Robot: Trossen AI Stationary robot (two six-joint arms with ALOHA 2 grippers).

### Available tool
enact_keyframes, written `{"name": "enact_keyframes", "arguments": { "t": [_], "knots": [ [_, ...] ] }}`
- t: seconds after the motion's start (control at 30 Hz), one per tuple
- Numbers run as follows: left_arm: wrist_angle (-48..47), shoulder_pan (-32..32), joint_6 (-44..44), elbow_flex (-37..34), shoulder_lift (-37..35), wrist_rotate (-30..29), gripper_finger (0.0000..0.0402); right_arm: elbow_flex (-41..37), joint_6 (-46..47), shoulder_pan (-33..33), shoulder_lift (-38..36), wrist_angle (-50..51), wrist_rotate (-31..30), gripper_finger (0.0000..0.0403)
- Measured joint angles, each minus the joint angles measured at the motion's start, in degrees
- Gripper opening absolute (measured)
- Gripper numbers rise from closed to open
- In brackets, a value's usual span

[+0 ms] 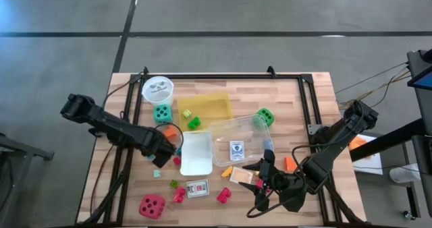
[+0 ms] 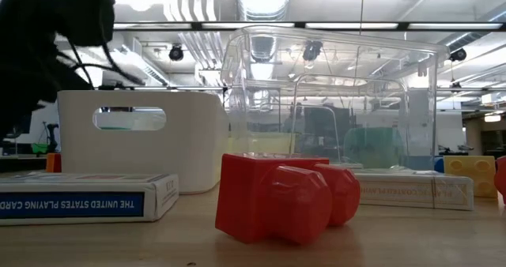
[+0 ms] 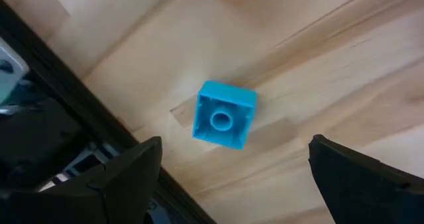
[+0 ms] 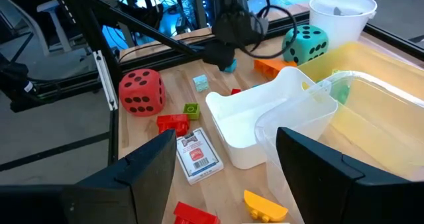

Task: Pick & Place Toys
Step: Put the blue game piece into the yellow bin

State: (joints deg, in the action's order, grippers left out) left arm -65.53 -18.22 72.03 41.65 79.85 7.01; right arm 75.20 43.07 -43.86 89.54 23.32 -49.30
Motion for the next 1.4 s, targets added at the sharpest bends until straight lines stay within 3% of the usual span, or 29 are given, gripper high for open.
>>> {"name": "enact_keyframes", "arguments": {
  "t": [0.47, 0.97, 1.13, 1.4],
  "knots": [
    [8.80, 0.11, -4.52, -8.50, -0.17, 2.29, 0.0365, 0.00, 0.00, 0.00, 0.00, 0.01, -0.02, 0.0256],
    [10.02, 0.38, -11.79, -8.75, -0.10, 1.55, 0.0359, 0.00, 0.00, -0.02, 0.00, 0.01, -0.01, 0.0256],
    [11.14, 0.38, -12.99, -8.79, -0.04, 2.17, 0.0304, 0.00, 0.00, -0.02, 0.00, 0.01, 0.00, 0.0256],
    [13.58, 0.33, -13.12, -8.77, -0.03, 3.54, 0.0140, 0.00, 0.00, 0.00, 0.00, -0.01, 0.00, 0.0256]
  ]
}}
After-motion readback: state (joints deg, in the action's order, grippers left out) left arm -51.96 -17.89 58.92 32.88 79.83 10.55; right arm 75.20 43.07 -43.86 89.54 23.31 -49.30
